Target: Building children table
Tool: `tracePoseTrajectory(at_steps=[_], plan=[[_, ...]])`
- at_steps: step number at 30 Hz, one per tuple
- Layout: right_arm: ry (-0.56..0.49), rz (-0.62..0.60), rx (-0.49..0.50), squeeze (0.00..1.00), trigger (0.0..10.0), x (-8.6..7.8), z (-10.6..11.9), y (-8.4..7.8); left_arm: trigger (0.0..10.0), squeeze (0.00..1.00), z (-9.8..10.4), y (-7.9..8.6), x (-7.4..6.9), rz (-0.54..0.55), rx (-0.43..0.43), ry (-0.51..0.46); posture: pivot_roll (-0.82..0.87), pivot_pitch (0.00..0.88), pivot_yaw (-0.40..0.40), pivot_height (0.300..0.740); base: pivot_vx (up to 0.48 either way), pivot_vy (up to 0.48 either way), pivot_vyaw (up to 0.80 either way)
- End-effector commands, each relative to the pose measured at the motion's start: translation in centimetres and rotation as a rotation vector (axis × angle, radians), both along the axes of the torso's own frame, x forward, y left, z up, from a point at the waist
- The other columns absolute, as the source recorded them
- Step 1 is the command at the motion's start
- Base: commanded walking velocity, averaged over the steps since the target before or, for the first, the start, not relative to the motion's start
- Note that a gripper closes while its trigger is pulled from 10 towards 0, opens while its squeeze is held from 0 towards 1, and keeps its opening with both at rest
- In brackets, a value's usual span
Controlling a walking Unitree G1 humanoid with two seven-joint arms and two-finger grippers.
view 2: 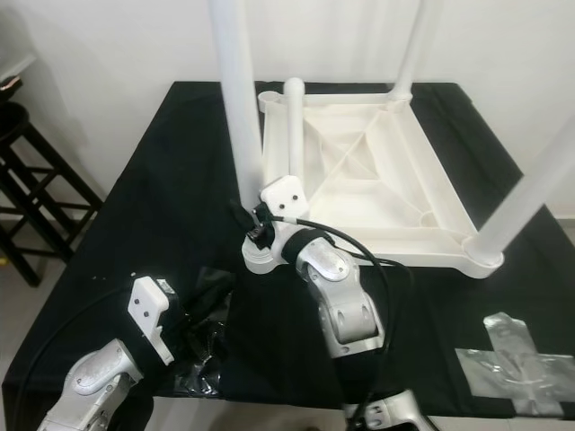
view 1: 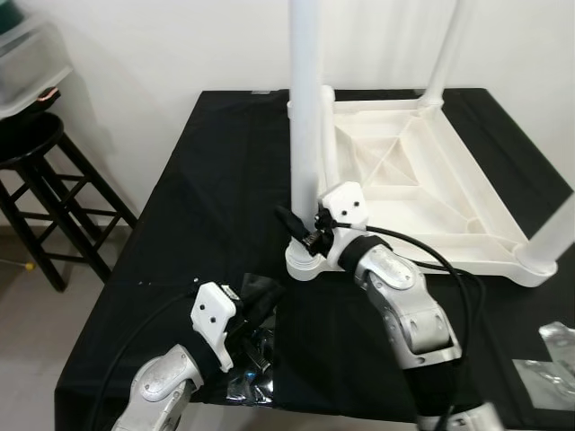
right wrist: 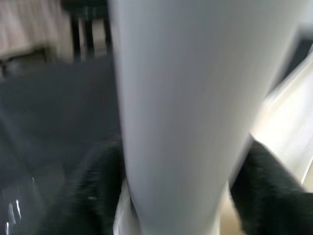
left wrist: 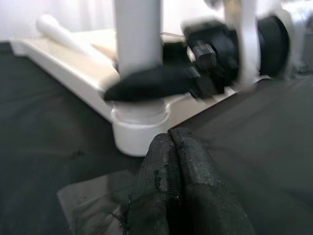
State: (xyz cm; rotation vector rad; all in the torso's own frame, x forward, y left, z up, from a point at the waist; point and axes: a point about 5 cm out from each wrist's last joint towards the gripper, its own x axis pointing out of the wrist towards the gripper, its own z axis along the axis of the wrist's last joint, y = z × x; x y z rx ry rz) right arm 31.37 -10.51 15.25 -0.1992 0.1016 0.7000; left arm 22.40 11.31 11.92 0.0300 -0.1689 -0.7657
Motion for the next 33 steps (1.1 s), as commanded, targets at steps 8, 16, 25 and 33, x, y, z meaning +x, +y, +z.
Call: tracePoseTrajectory(at_steps=[8, 16, 25, 33], plan=[[-0.035, 0.413, -0.009, 0.00, 10.0, -0.2, 2.2, 0.4, 10.0, 0.00, -0.3, -0.2, 0.0, -0.009, 0.004, 0.011, 0.00, 0.120, -0.005, 0.740, 0.000, 0.000, 0.00], [0.012, 0.588, 0.000, 0.00, 10.0, 1.7, 3.7, -1.0, 10.0, 0.00, -0.4, -0.2, -0.1, -0.005, 0.008, 0.012, 0.00, 0.119, -0.002, 0.740, 0.000, 0.000, 0.00], [0.028, 0.533, 0.038, 0.00, 0.0, 2.7, 3.1, -2.3, 10.0, 0.00, -0.3, -0.2, -0.2, -0.002, 0.008, 0.011, 0.01, 0.122, -0.007, 0.740, 0.000, 0.000, 0.00], [0.030, 0.404, 0.003, 0.00, 0.0, 2.1, 1.7, -3.5, 10.0, 0.00, -0.3, -0.2, -0.2, -0.005, 0.008, 0.012, 0.00, 0.126, -0.003, 0.740, 0.000, 0.000, 0.00]])
